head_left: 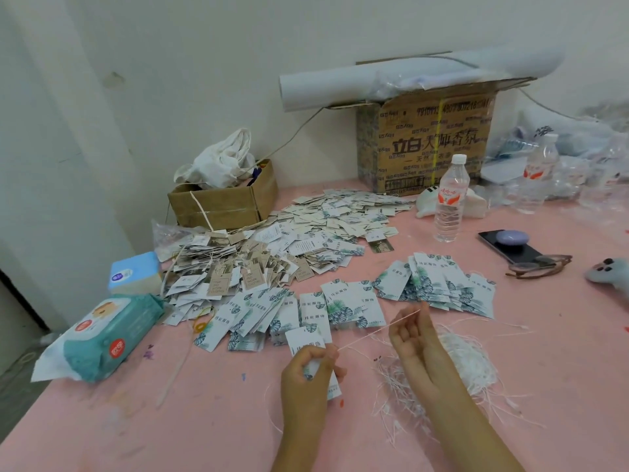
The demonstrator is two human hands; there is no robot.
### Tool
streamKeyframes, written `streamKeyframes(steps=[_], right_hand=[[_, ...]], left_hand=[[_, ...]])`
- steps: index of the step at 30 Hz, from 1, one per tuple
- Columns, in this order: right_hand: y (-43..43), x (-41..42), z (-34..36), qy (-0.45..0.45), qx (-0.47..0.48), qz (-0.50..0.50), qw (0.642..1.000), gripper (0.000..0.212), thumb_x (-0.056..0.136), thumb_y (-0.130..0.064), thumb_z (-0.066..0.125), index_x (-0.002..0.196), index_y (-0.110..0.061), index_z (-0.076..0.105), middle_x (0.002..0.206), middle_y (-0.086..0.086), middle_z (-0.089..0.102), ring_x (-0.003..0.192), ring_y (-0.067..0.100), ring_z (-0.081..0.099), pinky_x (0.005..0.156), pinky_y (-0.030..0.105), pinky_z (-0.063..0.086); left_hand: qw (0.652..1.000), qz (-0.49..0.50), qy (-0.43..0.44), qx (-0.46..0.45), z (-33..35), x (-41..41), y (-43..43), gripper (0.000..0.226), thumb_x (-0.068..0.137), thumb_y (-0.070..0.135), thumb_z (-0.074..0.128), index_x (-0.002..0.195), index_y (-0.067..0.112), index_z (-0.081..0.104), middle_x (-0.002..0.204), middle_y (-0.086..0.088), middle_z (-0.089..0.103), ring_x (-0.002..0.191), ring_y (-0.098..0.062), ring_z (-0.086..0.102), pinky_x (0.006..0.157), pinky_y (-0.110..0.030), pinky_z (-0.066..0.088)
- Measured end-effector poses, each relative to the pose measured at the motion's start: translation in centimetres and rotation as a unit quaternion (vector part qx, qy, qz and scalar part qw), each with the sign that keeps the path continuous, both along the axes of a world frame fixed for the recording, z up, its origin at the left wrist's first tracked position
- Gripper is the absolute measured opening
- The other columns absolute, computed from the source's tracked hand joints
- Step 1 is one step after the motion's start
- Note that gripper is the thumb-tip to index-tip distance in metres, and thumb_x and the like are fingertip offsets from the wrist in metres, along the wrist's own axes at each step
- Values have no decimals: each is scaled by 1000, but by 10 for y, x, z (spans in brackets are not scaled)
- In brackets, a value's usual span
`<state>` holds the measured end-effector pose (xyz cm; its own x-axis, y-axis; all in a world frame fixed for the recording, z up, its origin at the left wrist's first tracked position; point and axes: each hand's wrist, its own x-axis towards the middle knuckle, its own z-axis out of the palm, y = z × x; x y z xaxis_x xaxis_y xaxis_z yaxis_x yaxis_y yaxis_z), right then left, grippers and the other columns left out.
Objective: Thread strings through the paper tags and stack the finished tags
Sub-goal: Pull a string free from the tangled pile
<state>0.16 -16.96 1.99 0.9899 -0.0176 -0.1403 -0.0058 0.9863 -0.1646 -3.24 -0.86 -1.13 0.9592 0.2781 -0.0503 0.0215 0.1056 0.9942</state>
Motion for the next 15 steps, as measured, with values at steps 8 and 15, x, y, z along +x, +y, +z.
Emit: streamKeyframes(steps=[8,15], right_hand=[[-3,3,-2,27,-28,-27,999,32,76,-14,62,107,-10,65,75,2,64,71,9,62,68,22,57],[8,-3,-13,-32,-530,-84,843,22,86,-8,67,104,-21,71,86,3,73,78,11,68,69,16,53]], left_hand=[[998,-36,-48,-19,7,-7,-4,29,80,40,63,98,18,70,85,-8,73,61,-20,68,40,-28,50],[989,-108,-87,49,5,-9,-5,72,103,16,43,139,67,7,102,3,75,67,-23,70,54,-33,55]])
